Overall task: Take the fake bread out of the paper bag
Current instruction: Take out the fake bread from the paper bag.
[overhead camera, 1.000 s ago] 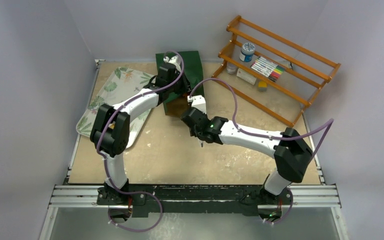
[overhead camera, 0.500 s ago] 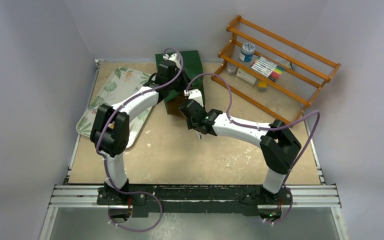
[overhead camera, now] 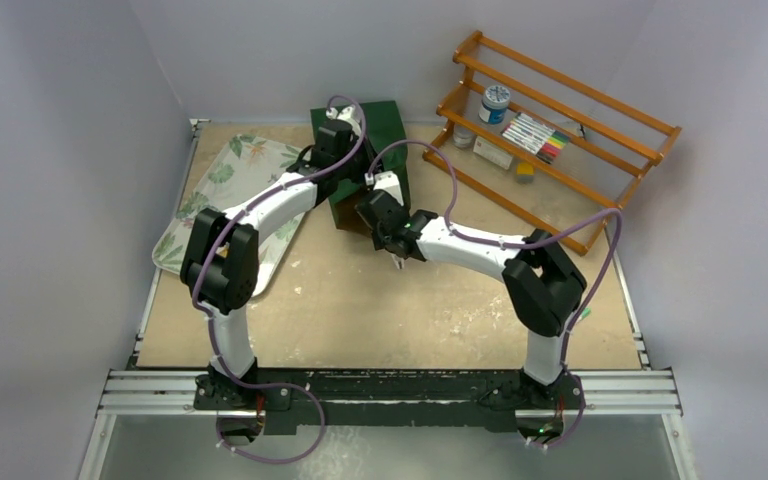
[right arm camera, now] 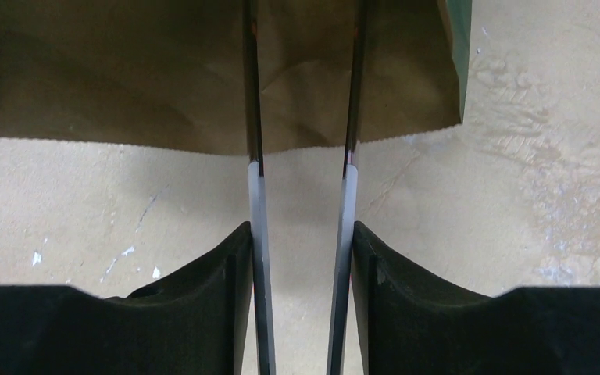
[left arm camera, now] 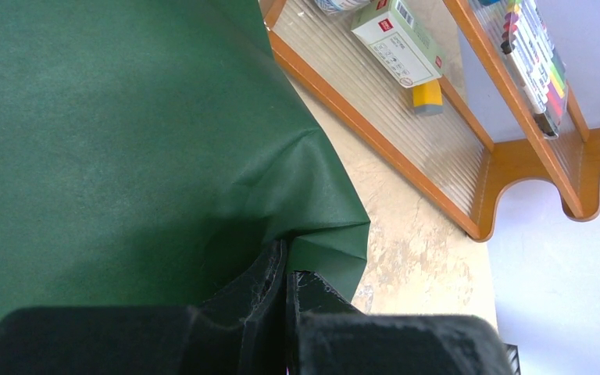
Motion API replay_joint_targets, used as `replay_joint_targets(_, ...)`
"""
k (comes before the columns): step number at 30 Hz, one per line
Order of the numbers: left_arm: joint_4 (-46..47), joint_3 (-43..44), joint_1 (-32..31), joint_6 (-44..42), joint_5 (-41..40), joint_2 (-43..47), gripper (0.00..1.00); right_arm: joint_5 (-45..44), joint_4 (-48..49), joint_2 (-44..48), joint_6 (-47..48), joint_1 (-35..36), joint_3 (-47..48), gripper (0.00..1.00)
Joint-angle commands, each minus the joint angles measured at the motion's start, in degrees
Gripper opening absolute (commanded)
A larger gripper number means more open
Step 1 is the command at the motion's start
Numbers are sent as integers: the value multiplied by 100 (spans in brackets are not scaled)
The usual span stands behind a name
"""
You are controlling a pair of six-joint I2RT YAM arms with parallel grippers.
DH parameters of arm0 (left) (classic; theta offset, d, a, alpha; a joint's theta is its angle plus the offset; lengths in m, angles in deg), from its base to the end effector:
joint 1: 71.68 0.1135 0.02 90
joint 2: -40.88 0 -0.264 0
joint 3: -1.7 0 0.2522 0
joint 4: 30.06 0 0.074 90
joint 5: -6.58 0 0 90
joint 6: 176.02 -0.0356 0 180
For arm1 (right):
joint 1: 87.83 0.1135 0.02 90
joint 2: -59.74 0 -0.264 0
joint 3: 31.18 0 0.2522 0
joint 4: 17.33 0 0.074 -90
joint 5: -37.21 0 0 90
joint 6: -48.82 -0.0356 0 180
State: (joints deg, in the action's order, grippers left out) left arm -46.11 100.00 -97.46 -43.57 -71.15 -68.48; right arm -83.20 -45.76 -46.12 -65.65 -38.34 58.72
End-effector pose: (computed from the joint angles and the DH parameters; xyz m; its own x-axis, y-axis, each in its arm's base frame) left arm 0.4036 -0.2033 0.2646 -0.7046 -0.3921 -0.5914 0.1623 0.7223 -0.6723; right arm 0.2797 0.2996 0.2249 -0.5879 -0.1381 -0.7971 -0.1947 0.9805 -0.0263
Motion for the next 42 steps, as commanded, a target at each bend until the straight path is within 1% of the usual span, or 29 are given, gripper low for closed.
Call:
replay_joint_targets(1,100,221,-2,81,158,268,0,-173,213,-105,264,-116,397,48)
replay_joint_targets(11,197,176,-8,140,230,249,0,-137,380,-512,535,-350,652,49)
replay_joint_targets(14,215,186,-10,161,232,231,0,-162,391,-591,565,-386,709,47)
replay_joint_targets(15,226,191,-7,178,230,221,0,-166,395,-624,554,-388,724,44)
replay_joint_targets(16,228,197,-6,190,236,208,0,-167,380,-657,543,-388,738,39)
replay_joint_targets(18,228,224,-6,208,240,177,0,-175,361,-691,474,-389,721,19)
replay_joint_targets(19,228,229,-7,218,233,164,0,-175,349,-691,430,-388,711,13)
replay_joint_targets(22,228,239,-6,219,198,122,0,-182,292,-658,345,-388,660,0)
replay_joint_targets(30,48,522,-7,138,105,-115,0,-227,259,-196,151,-381,387,0)
replay_joint_targets(34,-69,815,-1,127,25,-292,0,-64,188,287,-17,-325,75,0)
replay_joint_targets(38,-137,1053,-10,191,-35,-466,0,37,104,724,-179,-189,-191,0)
replay_joint_targets(42,-240,1219,-7,190,-92,-630,0,36,-9,976,-295,17,-298,0)
